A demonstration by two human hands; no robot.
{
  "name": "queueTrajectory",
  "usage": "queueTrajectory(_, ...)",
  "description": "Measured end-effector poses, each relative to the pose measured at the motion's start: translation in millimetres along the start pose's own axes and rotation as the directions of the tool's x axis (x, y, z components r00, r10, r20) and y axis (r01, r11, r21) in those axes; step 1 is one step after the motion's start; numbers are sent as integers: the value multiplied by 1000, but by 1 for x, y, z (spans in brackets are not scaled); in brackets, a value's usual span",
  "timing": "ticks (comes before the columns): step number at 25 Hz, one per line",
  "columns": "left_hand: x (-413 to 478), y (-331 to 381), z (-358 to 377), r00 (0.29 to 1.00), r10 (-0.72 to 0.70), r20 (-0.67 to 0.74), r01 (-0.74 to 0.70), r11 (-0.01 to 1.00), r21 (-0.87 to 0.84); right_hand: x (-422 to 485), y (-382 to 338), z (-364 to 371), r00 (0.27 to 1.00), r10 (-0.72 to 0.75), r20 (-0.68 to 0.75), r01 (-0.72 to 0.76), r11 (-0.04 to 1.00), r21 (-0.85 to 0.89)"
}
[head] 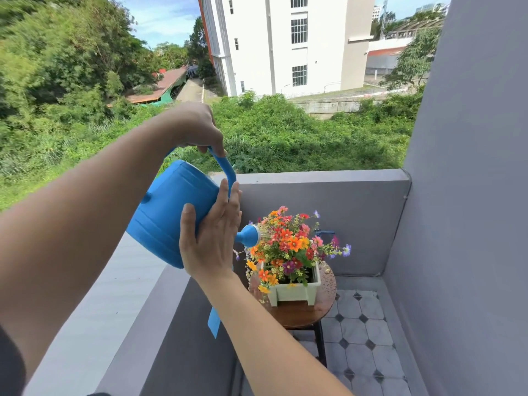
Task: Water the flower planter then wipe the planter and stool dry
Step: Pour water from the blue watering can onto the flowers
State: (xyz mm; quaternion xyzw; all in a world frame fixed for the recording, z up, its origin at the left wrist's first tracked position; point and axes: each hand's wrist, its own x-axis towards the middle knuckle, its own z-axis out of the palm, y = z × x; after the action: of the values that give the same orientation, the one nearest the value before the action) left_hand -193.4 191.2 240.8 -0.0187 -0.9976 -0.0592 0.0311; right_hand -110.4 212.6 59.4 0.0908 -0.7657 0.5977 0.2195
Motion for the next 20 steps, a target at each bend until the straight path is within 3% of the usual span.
queueTrajectory(6, 5, 1, -5, 999, 12, -41, -17, 992, -126, 17, 3, -4, 996, -45, -72, 42, 998, -47)
queueTrajectory(11, 8, -10, -3, 995, 4, -98, -18, 990, -142, 24, 8, -8, 998, -47, 44, 53, 988, -145)
queueTrajectory(16, 6, -31, 2, 1000, 4, 27, -1, 992, -126, 3, 3, -2, 984, -39, 171, 73, 978, -196)
queueTrajectory(20, 3, -31, 2, 993, 62, 105, -44, 985, -169, -11, 2, 0, 986, -100, 135, 125, 974, -188)
